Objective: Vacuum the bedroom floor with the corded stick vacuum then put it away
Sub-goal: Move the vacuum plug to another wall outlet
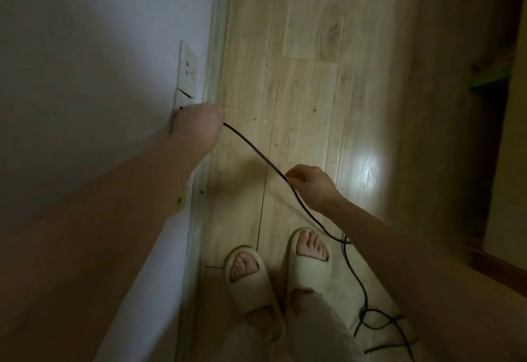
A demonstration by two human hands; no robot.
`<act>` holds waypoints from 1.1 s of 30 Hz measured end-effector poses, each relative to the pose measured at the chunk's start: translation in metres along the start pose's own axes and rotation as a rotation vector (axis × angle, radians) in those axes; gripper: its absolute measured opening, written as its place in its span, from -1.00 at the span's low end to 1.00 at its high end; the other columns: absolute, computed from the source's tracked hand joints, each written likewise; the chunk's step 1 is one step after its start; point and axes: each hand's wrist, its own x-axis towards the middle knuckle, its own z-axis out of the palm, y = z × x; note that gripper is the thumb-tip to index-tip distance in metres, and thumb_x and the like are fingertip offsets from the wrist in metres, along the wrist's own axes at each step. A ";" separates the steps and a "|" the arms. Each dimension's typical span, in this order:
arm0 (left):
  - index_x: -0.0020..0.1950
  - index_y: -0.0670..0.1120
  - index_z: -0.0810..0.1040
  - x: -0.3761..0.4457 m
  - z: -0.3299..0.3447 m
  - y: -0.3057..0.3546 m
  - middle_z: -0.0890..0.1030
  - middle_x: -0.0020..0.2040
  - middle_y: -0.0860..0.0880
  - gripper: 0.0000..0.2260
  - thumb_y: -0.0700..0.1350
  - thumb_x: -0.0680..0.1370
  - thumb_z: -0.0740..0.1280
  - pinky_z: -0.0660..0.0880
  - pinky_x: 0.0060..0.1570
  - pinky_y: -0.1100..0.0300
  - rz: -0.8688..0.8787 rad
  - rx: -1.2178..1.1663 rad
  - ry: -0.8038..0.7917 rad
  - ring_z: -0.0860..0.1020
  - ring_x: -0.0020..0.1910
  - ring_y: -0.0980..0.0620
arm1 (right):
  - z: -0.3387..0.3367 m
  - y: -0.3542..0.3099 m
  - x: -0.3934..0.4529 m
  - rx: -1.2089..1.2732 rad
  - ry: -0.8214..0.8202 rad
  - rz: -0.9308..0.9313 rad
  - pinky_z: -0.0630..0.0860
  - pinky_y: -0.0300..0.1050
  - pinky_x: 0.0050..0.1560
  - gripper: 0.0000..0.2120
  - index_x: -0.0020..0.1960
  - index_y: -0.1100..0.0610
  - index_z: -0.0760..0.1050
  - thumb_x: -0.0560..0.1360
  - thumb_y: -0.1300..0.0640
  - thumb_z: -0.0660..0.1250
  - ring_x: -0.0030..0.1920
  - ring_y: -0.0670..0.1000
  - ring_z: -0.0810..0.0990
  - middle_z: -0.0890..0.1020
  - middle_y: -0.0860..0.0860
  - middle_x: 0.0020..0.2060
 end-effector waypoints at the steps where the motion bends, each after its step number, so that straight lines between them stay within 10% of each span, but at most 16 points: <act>1: 0.15 -0.25 0.47 -0.004 -0.003 0.007 0.54 0.05 -0.19 -0.74 -0.41 0.52 0.15 0.39 0.21 -0.04 0.024 0.019 -0.012 0.53 0.06 -0.17 | -0.002 0.006 -0.008 0.031 0.032 0.028 0.45 -0.12 0.15 -0.76 0.22 0.19 0.55 0.59 0.16 0.25 0.14 0.05 0.56 0.62 0.07 0.10; 16: 0.22 -0.14 0.48 -0.081 0.114 0.269 0.53 0.17 -0.14 -0.77 -0.24 0.58 0.21 0.42 0.10 0.08 0.501 -0.139 -0.106 0.51 0.16 -0.12 | 0.020 0.222 -0.125 0.025 0.314 0.431 0.43 -0.20 -0.08 -0.75 0.18 0.19 0.55 0.52 0.16 0.34 0.01 0.05 0.57 0.63 0.11 0.07; 25: 0.34 -0.15 0.37 -0.060 0.240 0.332 0.46 0.25 -0.14 -0.69 -0.20 0.60 0.24 0.36 0.23 0.01 0.487 -0.031 -0.003 0.42 0.24 -0.14 | 0.118 0.322 -0.090 -0.379 0.318 0.328 0.32 -0.13 -0.19 -0.81 0.13 0.17 0.42 0.53 0.28 0.20 -0.02 0.10 0.55 0.57 0.10 0.00; 33: 0.14 -0.24 0.54 -0.069 0.233 0.314 0.52 0.06 -0.21 -0.80 -0.23 0.64 0.16 0.48 0.02 0.00 0.290 -0.283 -0.132 0.54 0.02 -0.18 | 0.103 0.341 -0.121 -0.062 0.306 0.251 0.35 -0.10 -0.17 -0.87 0.06 0.18 0.36 0.57 0.33 0.10 -0.09 0.15 0.52 0.49 0.12 -0.05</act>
